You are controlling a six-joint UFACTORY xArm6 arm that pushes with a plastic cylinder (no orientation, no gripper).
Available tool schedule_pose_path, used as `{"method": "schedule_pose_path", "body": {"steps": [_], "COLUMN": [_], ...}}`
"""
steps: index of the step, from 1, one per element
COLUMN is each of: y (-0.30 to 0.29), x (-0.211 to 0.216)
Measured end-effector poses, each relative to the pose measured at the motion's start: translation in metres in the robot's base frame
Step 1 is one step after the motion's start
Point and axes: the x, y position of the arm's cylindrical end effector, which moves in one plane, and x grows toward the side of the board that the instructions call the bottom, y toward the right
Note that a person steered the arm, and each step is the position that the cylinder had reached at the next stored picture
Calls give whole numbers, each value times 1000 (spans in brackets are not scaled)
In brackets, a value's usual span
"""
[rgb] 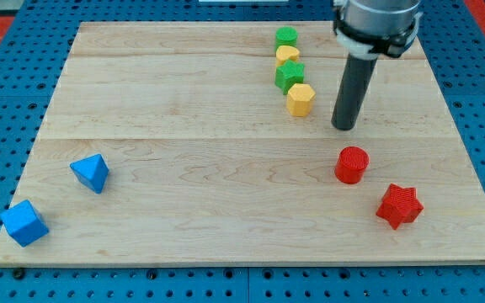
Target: Slide the yellow heart left to the green circle
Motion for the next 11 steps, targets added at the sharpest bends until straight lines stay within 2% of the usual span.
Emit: {"method": "schedule_pose_path", "body": {"steps": [3,6,8,9,11], "y": [11,-18,-99,-121,-111], "x": [-88,-110,-110,-119,-138]}}
